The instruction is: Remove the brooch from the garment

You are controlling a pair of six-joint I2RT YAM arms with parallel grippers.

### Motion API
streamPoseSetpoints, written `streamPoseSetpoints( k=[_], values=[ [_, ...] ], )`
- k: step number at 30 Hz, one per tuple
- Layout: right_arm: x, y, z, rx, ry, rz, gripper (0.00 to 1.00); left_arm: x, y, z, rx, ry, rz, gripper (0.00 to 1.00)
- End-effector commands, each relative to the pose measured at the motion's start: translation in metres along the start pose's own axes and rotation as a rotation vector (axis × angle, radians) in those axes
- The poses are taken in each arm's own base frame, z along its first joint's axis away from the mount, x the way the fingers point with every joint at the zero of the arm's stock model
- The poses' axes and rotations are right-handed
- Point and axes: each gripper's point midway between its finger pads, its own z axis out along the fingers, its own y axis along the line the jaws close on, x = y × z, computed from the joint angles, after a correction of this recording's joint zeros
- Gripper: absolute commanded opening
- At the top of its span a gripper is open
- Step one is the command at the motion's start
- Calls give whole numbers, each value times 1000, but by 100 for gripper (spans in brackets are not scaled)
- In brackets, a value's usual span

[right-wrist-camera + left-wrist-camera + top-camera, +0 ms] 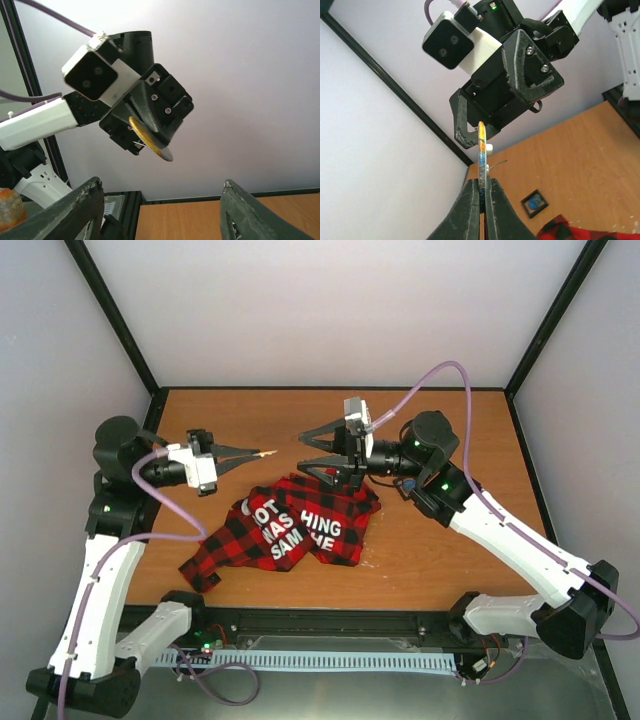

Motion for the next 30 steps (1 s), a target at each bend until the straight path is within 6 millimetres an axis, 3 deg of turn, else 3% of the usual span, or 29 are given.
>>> streamPoseSetpoints(
  k=[1,5,13,17,22,30],
  values=[
    [5,-3,-3,26,9,-75,63,-1,1,-2,-42,6,254,1],
    [1,-3,2,20,-7,-126,65,-6,3,-1,-36,-11,164,1],
    [-22,3,14,11,-85,-225,65,-10,14,2,-31,-73,-386,1],
    [-29,2,19,12,-106,-230,63,-11,14,2,-23,-97,-534,1],
    [-31,-1,31,22,-114,-207,58,-10,19,3,-33,-106,-607,1],
    [-33,-6,43,17,-130,-152,36,-9,19,4,-35,-105,-608,1]
  ],
)
